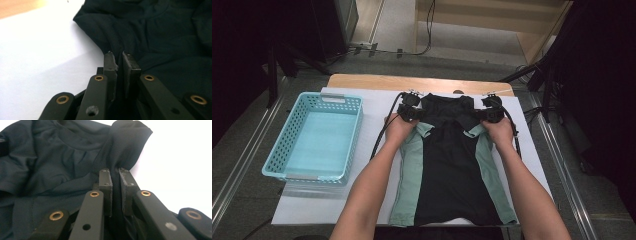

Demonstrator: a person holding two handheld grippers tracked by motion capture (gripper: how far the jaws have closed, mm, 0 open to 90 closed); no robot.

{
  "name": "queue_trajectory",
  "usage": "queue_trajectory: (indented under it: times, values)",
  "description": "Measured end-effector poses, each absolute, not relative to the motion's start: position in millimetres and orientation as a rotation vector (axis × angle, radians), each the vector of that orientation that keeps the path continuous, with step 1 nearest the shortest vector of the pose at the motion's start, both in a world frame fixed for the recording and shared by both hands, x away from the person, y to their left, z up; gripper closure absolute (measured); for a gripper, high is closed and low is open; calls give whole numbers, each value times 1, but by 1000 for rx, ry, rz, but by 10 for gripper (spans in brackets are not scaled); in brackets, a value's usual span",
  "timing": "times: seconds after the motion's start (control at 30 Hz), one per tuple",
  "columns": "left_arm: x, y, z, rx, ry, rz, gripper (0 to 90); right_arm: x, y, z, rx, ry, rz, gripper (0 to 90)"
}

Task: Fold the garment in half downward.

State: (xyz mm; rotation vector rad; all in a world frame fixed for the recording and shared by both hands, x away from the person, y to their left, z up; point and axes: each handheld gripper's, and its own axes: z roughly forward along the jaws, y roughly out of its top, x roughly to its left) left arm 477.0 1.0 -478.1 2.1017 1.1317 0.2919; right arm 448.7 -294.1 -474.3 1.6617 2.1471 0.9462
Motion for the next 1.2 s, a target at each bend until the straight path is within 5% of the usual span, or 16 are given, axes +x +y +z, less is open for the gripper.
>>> queue_trajectory:
  times: [0.93,1.2]
  values:
    - [480,19,-400,1939,1044,422,841,454,-283,-404,1558,2040,1099,800]
    - [476,19,-406,1962,1047,343,838,451,-279,-407,1549,2060,1088,799]
